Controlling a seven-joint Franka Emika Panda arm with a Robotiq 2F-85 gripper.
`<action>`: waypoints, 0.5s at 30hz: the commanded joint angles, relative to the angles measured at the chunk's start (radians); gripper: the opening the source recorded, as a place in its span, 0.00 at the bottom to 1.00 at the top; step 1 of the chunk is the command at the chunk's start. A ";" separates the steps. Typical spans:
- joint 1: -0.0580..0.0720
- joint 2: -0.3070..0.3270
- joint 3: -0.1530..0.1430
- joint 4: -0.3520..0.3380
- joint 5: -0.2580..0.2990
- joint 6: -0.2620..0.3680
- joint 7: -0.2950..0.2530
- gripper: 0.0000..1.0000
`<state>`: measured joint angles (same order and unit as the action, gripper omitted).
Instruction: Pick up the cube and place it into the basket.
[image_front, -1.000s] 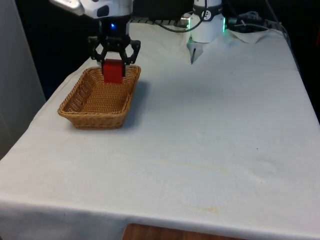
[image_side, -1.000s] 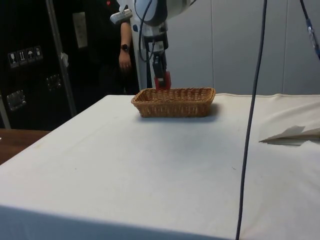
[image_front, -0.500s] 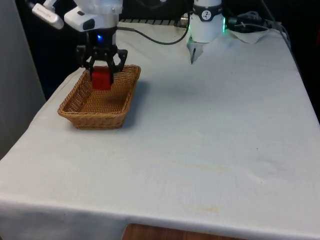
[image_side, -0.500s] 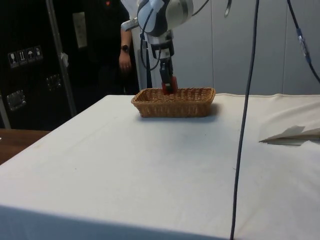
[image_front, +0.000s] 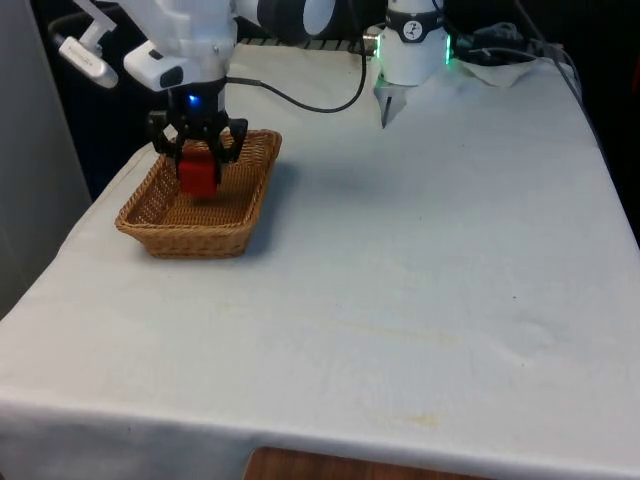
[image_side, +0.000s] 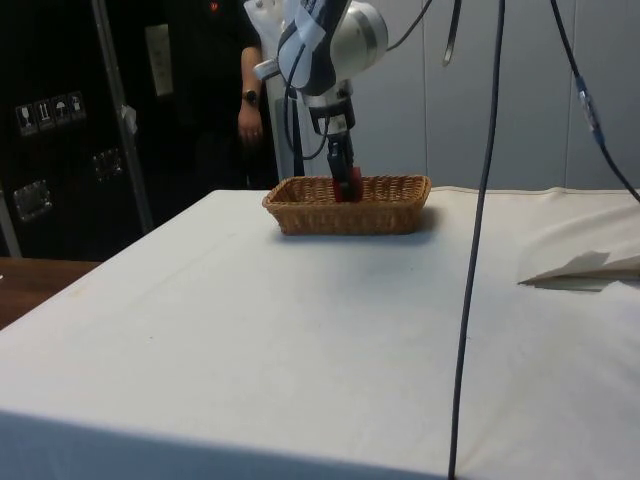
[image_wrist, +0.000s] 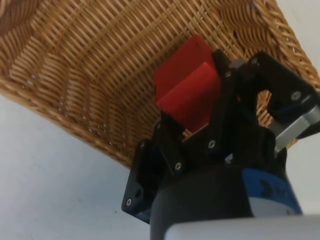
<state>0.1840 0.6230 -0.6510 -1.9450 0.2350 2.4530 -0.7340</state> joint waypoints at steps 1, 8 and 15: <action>-0.011 0.000 0.010 0.003 0.012 0.003 -0.014 0.03; -0.003 0.003 0.004 0.003 0.035 -0.001 -0.029 0.03; 0.000 0.011 0.005 0.002 0.037 0.001 -0.026 0.03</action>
<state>0.1860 0.6330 -0.6490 -1.9430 0.2680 2.4500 -0.7580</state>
